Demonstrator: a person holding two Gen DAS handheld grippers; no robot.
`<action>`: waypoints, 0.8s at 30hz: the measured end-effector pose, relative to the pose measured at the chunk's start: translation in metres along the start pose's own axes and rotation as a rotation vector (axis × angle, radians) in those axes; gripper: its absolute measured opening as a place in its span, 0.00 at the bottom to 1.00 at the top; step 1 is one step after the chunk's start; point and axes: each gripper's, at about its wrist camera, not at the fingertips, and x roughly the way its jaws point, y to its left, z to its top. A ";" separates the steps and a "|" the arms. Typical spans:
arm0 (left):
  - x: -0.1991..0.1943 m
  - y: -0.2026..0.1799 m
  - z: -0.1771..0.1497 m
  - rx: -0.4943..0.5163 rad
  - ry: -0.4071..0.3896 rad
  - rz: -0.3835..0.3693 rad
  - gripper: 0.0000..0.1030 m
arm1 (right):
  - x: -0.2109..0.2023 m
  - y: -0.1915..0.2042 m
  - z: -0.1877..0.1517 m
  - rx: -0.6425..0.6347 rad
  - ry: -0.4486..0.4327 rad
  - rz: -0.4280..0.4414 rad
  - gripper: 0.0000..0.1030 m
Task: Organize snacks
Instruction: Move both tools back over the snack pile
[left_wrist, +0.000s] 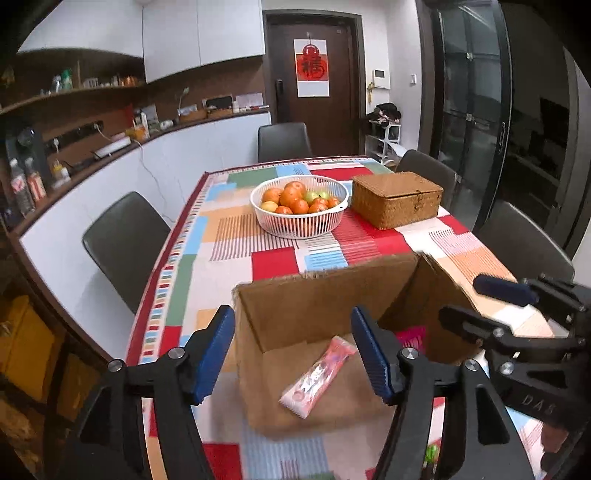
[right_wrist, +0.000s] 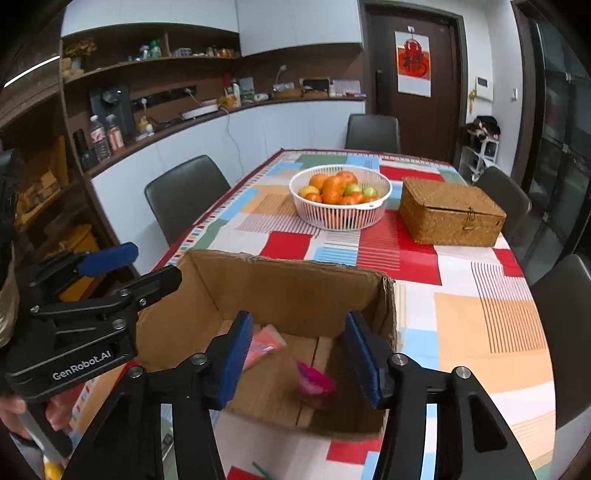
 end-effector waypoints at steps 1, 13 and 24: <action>-0.008 -0.001 -0.004 0.005 -0.009 -0.001 0.65 | -0.008 0.002 -0.004 -0.003 -0.011 -0.004 0.52; -0.101 -0.023 -0.076 0.057 -0.051 -0.061 0.76 | -0.094 0.024 -0.071 -0.060 -0.070 0.028 0.51; -0.121 -0.036 -0.133 0.047 0.071 -0.073 0.77 | -0.103 0.034 -0.132 -0.063 0.068 0.099 0.52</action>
